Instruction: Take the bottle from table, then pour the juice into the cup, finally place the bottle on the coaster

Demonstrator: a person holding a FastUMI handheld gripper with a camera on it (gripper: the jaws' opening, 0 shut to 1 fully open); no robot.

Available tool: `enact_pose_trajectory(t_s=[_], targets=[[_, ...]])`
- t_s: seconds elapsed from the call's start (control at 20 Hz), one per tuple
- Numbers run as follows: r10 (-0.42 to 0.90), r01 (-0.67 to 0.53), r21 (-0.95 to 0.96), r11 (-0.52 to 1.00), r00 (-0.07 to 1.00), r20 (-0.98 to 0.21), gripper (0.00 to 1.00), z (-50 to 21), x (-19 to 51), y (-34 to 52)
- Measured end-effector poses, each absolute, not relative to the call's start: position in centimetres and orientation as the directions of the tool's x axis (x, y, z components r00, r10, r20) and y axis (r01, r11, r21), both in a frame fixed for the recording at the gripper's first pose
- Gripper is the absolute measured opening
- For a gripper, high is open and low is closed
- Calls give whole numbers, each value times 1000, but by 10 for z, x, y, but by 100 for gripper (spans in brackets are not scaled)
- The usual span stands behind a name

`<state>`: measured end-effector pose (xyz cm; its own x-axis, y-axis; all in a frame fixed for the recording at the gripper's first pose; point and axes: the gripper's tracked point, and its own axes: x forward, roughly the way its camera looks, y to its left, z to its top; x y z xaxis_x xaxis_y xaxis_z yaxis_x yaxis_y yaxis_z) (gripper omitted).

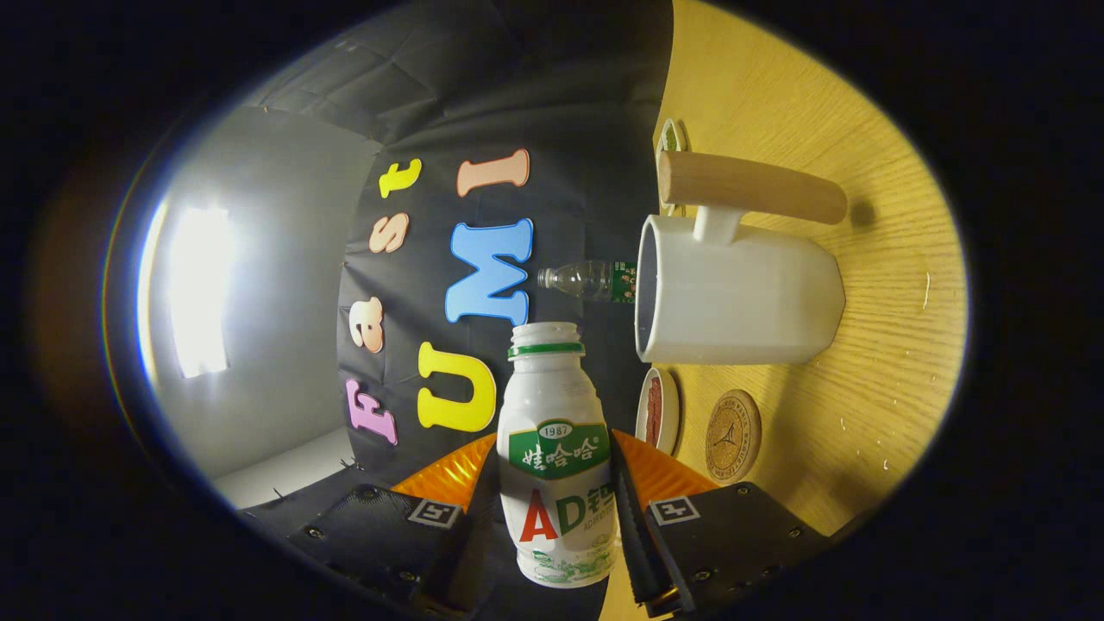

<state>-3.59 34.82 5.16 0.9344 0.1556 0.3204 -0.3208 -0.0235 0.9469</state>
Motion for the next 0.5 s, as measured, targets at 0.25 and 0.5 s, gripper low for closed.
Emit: enact_pose_trajectory(t_s=[0.25,0.5], targets=[[145,-309,948,-75,937,317,65,55,-36,351],[140,-315,944,-103,935,327,65,57,-34,354]])
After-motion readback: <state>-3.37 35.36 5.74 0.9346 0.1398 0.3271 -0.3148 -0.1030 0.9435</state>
